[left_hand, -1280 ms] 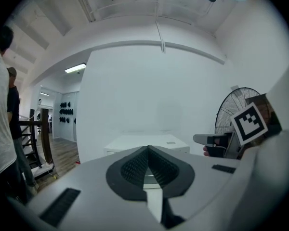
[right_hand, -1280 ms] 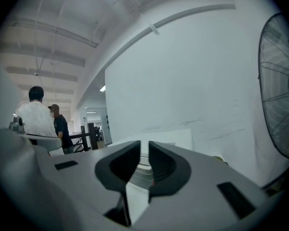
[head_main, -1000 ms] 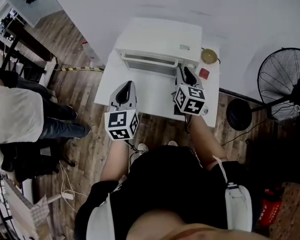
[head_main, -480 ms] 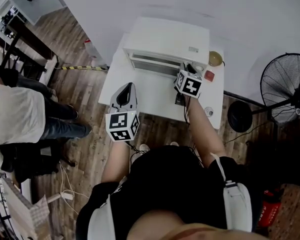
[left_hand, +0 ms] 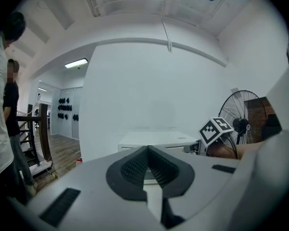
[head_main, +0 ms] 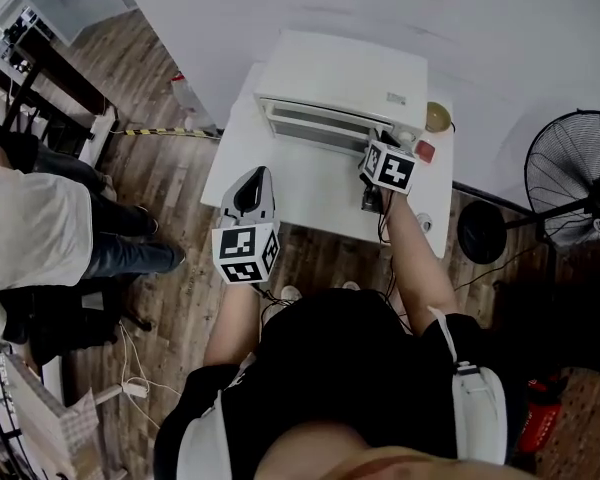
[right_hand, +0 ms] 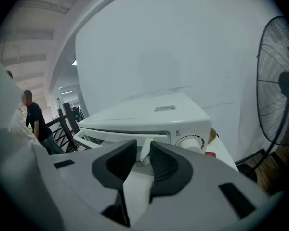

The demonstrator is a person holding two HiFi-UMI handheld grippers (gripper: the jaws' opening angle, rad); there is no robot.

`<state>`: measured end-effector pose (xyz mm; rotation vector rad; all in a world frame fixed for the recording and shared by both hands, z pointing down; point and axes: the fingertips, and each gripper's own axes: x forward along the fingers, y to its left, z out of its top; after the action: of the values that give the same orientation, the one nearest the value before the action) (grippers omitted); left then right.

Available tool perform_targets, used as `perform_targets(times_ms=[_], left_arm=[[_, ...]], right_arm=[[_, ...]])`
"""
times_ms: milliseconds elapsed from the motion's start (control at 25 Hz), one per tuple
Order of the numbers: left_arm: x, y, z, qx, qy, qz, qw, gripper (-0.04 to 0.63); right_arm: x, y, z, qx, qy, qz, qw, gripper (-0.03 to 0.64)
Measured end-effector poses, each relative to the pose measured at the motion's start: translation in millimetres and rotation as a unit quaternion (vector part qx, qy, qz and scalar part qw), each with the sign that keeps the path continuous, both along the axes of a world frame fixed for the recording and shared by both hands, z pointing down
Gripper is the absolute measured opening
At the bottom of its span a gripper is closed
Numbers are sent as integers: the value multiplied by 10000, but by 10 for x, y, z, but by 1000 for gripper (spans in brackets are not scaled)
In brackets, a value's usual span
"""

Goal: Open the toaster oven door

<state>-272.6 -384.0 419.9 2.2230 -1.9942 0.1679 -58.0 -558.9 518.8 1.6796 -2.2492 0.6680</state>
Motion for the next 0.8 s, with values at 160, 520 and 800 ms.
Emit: perform_targets(times_ms=[160,520,800], left_arm=[[32,-12,27,-23,21,150,9999,12],[108,-8,110,-113,38,702,9975,12],[160,75,177,-130,28,1146,9933,12]], right_arm=[[-20,132,60,11,109,-9,9999,94],[-71,627,275,-136,232,77,9996,94],[-124,1068,575,-116,497,282,9983,83]])
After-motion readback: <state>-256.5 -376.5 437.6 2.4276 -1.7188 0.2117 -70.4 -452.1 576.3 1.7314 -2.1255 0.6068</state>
